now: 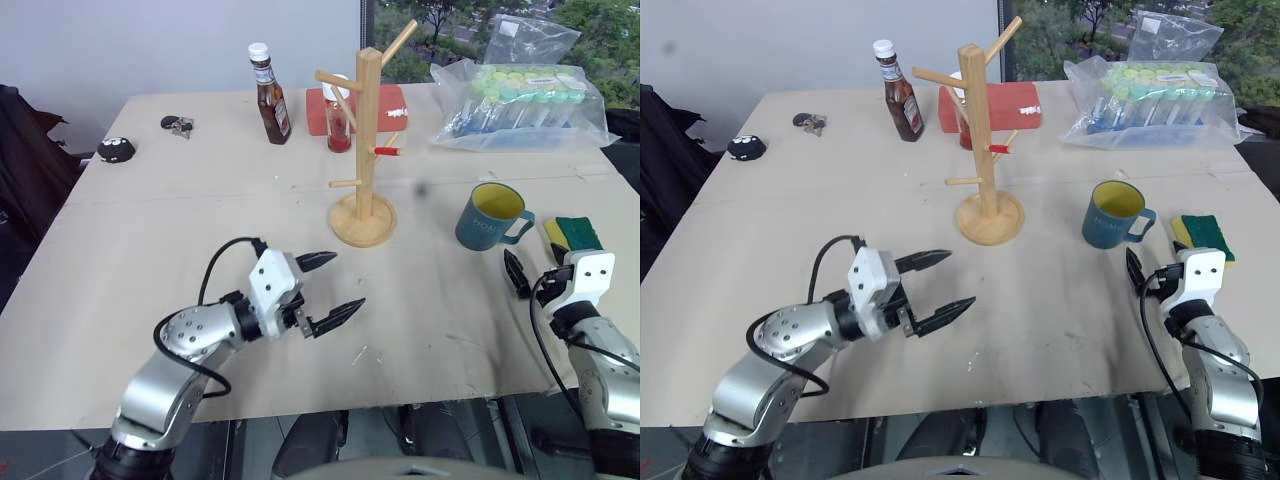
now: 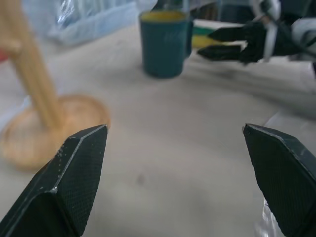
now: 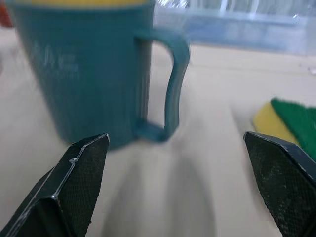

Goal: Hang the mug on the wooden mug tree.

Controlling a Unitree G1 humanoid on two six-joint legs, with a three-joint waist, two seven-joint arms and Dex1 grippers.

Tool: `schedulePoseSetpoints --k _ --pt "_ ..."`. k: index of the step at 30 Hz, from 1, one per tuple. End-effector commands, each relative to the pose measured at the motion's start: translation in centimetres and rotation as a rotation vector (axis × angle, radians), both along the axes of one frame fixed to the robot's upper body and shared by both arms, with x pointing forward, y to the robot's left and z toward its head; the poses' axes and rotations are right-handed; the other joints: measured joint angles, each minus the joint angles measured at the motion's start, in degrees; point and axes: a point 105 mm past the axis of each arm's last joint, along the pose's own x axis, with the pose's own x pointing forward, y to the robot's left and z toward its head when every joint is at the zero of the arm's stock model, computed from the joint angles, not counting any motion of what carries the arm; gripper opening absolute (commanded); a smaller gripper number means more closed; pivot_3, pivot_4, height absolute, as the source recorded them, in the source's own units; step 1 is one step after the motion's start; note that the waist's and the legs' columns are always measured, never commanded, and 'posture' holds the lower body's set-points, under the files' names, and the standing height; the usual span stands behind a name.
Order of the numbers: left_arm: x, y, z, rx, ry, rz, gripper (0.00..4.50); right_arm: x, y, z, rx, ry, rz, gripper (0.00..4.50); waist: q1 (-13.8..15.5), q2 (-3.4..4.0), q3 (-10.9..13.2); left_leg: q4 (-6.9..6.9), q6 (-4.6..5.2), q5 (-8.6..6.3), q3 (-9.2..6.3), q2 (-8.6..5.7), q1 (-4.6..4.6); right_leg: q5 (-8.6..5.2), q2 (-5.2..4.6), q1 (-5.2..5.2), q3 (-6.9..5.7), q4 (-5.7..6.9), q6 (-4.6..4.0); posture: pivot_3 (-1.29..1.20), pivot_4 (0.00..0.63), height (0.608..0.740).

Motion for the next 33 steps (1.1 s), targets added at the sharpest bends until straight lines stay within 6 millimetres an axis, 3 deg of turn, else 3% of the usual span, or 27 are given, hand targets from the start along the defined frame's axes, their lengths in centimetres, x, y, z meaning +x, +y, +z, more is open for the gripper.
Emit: schedulePoseSetpoints --k 1,13,16,23,24,30,33 --pt "-0.7 -1.3 1.1 -0.006 -0.027 -0.051 4.50 0.4 -0.5 1.1 0.007 -0.047 -0.042 4.43 -0.1 0.00 0.0 0.00 0.00 0.00 0.03 0.00 0.00 0.00 0.00 -0.01 0.03 0.00 0.00 0.00 0.150 0.737" --pt "-0.4 -2.8 1.4 -0.033 -0.045 -0.046 4.50 3.3 -0.8 0.6 -0.019 -0.054 -0.053 4.43 -0.4 0.00 0.0 -0.01 0.00 0.01 0.06 0.00 0.02 0.01 0.03 0.00 0.05 0.00 -0.02 0.00 0.150 0.737" --pt "-0.6 -3.0 1.4 -0.037 -0.044 -0.046 4.50 4.1 -0.8 0.4 0.001 -0.057 -0.030 3.62 -0.6 0.00 0.0 -0.01 0.00 0.01 0.07 0.00 0.01 0.01 0.03 0.00 0.06 0.00 -0.02 0.00 0.150 0.737" --pt "0.0 -2.7 1.6 -0.058 -0.060 -0.007 4.50 4.9 -0.1 0.8 0.022 -0.077 0.046 0.21 -1.2 0.00 0.0 -0.01 0.01 0.01 0.07 0.00 0.01 0.02 0.03 0.00 0.10 0.00 -0.03 0.00 0.150 0.737" --pt "0.1 -2.7 1.6 -0.058 -0.065 -0.001 4.50 5.0 -0.1 0.9 0.022 -0.081 0.049 0.03 -1.2 0.00 0.0 -0.01 0.01 0.01 0.09 -0.01 0.01 0.02 0.03 0.00 0.10 0.00 -0.03 0.00 0.150 0.737" --pt "0.9 -2.4 2.1 -0.102 -0.091 0.040 4.50 5.0 0.0 2.0 -0.002 -0.101 0.102 0.03 -1.3 0.00 0.0 0.00 0.01 0.01 0.09 -0.01 0.01 0.02 0.03 -0.01 0.12 0.00 -0.03 0.00 0.150 0.737" --pt "1.4 -1.8 2.8 -0.177 -0.122 0.103 4.50 4.8 1.2 3.1 -0.080 -0.095 0.218 0.03 -1.3 0.01 0.0 0.00 0.01 0.01 0.11 -0.01 0.01 0.03 0.03 -0.01 0.13 -0.01 -0.02 0.00 0.150 0.737"
